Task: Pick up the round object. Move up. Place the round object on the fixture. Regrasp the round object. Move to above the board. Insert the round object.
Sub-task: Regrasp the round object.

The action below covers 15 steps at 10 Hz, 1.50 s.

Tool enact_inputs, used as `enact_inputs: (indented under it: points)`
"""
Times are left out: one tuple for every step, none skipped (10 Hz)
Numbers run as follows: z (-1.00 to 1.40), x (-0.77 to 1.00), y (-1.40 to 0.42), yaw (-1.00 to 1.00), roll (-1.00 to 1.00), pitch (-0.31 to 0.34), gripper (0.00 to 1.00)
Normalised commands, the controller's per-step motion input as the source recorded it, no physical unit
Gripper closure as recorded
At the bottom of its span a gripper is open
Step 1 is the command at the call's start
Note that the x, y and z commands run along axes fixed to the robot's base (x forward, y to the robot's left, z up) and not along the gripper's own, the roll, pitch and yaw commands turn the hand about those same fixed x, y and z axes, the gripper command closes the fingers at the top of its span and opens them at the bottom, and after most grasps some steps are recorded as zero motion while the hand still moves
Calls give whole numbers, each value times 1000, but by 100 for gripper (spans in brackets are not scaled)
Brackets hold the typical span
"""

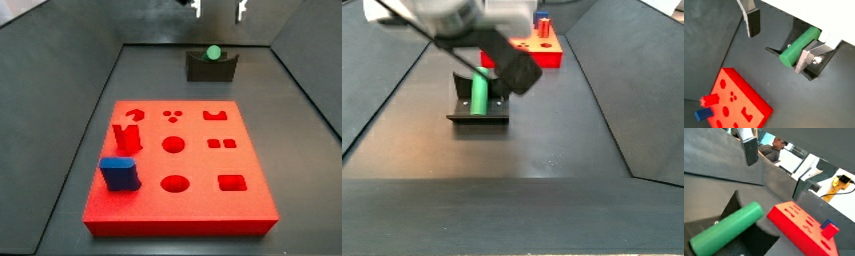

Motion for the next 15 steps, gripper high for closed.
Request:
enact_inputs:
  points:
    - [930, -113, -899, 25, 1000, 30, 0]
    - [877, -108, -887, 26, 1000, 30, 0]
    - [667, -123, -691, 24, 1000, 14, 0]
    - [540, -128, -592, 24, 1000, 9, 0]
    - [269, -99, -380, 24, 1000, 2, 0]
    - [35, -55, -153, 24, 1000, 0, 0]
    - [-1, -34, -23, 25, 1000, 0, 0]
    - [14, -25, -19, 25, 1000, -1, 0]
    - [15, -36, -32, 26, 1000, -5, 0]
    - [13, -41, -32, 26, 1000, -9, 0]
    - [7, -54, -22, 27, 1000, -19, 0]
    - [5, -53, -23, 27, 1000, -24, 0]
    - [6, -55, -20, 28, 1000, -35, 0]
    - [2, -51, -18, 29, 1000, -40, 0]
    - [4, -41, -20, 29, 1000, -53, 0]
